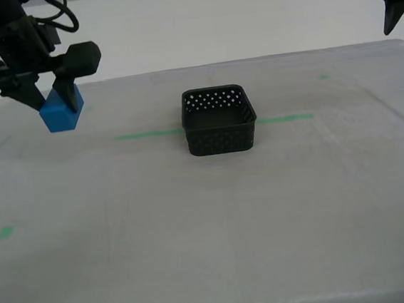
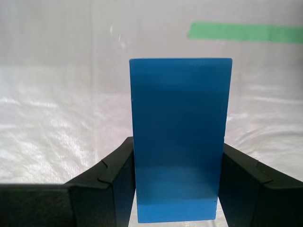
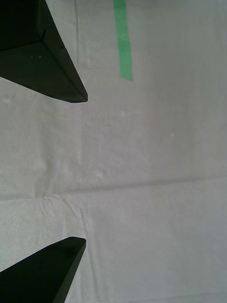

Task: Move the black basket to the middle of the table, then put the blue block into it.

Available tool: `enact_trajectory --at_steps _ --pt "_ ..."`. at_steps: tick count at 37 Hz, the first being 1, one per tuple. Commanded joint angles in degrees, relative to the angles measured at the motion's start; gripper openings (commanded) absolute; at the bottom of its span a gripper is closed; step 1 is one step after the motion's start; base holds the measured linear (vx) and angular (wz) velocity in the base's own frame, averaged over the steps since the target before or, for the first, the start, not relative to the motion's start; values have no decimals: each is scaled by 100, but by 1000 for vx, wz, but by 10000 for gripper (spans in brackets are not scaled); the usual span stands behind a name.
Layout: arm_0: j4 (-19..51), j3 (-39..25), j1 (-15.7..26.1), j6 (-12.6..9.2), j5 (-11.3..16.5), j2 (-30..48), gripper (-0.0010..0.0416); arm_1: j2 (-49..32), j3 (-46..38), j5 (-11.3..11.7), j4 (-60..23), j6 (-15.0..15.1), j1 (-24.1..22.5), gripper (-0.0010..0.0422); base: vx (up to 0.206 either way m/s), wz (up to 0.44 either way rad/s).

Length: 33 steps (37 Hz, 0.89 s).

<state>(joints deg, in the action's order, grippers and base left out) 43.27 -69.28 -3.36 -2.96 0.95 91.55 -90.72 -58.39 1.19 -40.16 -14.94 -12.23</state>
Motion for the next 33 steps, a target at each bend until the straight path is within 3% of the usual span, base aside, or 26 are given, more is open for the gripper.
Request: enact_trajectory --at_steps 1,16,33 --pt "0 0 2 13 4 -2 399 4 -310 109 -240 -20 -98 -1 0 0" --pt "2 0 2 13 4 -2 398 -326 -1329 122 -835 -387 -588 0 0 0" --pt "-2 0 2 13 4 -2 399 -1637 -2590 122 -846 -804 -1475 0 0 0"
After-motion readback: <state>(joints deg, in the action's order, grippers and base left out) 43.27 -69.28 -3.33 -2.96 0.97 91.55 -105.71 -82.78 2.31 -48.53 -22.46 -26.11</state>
